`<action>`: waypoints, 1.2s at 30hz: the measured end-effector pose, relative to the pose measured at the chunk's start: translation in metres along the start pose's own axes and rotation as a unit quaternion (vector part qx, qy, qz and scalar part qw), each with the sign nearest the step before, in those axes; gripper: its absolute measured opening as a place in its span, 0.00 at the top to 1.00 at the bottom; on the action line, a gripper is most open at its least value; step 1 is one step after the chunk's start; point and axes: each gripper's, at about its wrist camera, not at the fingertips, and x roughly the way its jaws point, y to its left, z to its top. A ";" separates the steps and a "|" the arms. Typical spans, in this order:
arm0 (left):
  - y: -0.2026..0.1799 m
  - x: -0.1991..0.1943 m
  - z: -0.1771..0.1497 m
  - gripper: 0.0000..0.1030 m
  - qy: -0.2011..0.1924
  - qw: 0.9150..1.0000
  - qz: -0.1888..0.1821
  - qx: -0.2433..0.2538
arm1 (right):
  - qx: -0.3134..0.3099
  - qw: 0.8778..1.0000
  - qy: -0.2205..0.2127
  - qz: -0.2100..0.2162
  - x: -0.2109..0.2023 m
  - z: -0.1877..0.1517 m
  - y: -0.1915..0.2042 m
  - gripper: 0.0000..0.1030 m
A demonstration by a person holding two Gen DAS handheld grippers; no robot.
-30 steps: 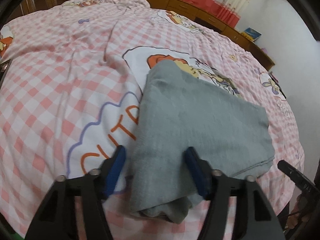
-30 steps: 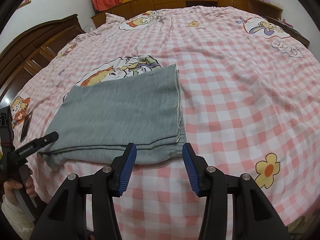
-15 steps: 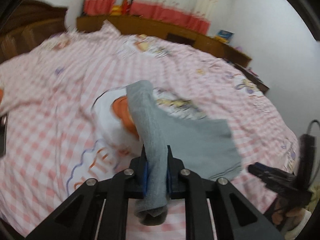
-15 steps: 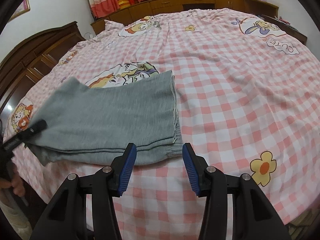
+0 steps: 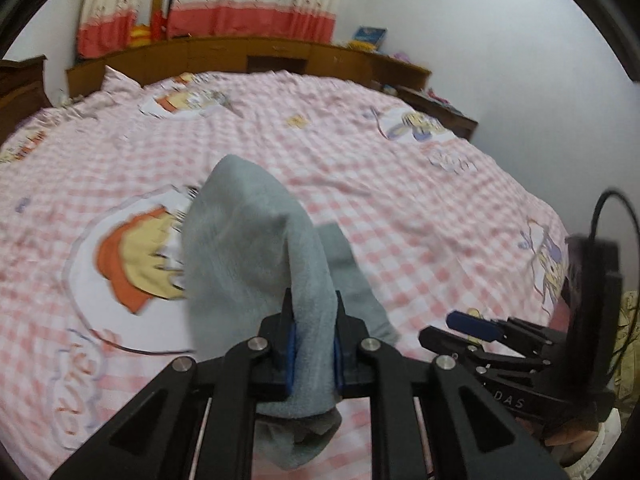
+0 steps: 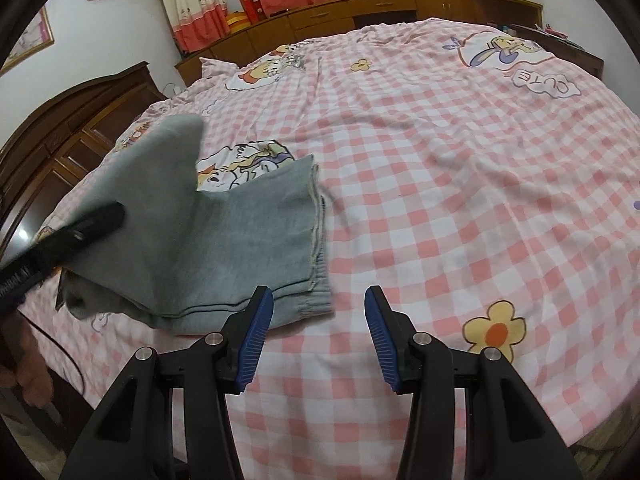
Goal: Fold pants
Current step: 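Grasp the stack edge with the left gripper and fold it over the pants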
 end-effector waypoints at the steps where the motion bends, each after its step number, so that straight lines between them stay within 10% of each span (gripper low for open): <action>1: -0.003 0.008 -0.003 0.87 0.007 1.000 -0.004 0.001 | 0.002 1.000 0.001 -0.001 0.000 0.000 -0.003 0.53; 10: -0.015 0.068 -0.025 0.78 0.075 0.997 -0.027 -0.010 | 0.012 1.000 0.006 -0.009 0.003 -0.001 -0.016 0.53; 19: -0.005 0.022 -0.019 0.47 0.043 0.998 -0.037 -0.019 | 0.003 1.000 0.008 -0.004 0.007 0.006 -0.009 0.53; 26: 0.046 0.010 -0.022 0.46 0.029 0.997 0.051 -0.053 | -0.017 0.999 0.024 0.031 0.026 0.021 0.019 0.53; 36: 0.094 0.029 -0.044 0.46 0.055 0.991 0.050 -0.113 | -0.025 0.997 0.064 0.033 0.075 0.036 0.038 0.53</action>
